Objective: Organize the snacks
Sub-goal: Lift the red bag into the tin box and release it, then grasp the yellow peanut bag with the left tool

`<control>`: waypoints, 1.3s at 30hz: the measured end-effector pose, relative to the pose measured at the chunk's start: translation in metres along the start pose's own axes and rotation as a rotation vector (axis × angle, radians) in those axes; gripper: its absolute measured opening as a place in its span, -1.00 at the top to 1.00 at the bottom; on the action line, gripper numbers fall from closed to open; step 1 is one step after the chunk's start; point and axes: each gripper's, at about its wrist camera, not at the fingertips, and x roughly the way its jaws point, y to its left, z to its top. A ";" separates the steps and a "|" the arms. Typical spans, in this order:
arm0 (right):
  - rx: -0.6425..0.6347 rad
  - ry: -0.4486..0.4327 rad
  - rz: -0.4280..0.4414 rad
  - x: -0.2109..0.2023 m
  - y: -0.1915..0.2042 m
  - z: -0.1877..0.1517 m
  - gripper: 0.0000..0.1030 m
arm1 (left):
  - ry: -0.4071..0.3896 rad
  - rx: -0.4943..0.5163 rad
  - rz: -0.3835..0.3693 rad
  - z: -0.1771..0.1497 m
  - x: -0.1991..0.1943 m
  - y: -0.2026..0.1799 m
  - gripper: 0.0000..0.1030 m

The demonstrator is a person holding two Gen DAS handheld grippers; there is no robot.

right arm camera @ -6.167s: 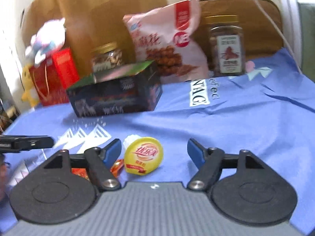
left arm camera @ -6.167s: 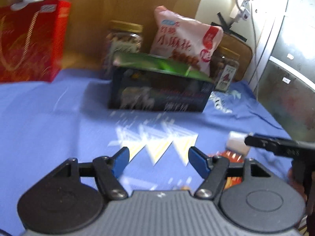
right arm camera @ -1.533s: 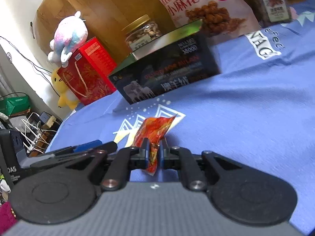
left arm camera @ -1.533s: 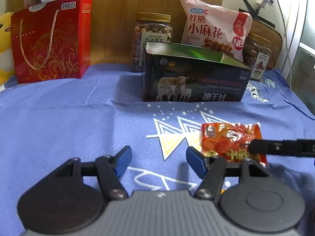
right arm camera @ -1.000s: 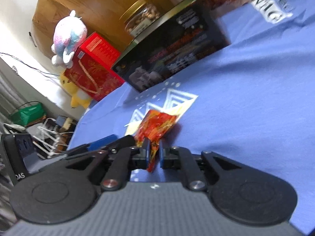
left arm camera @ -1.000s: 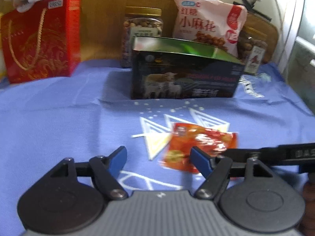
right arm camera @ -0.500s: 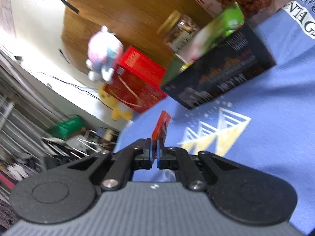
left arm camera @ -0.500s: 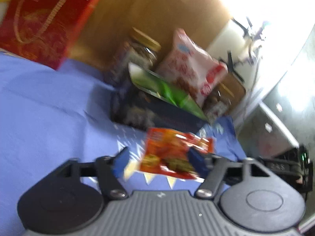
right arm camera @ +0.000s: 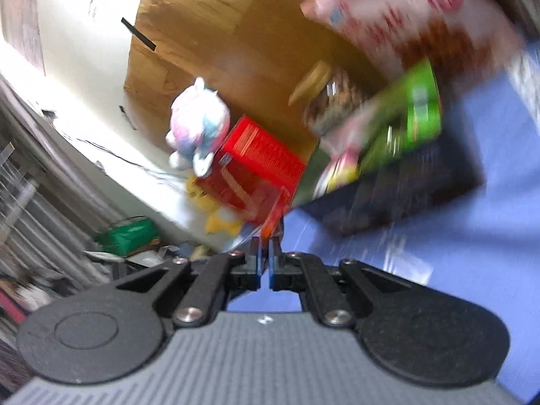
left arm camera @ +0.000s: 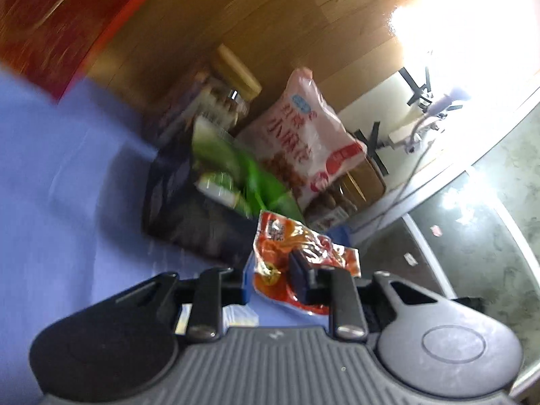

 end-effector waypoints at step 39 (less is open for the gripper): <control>-0.425 0.182 -0.302 -0.031 0.021 -0.148 0.12 | 0.235 0.193 0.119 -0.148 -0.044 -0.025 -0.01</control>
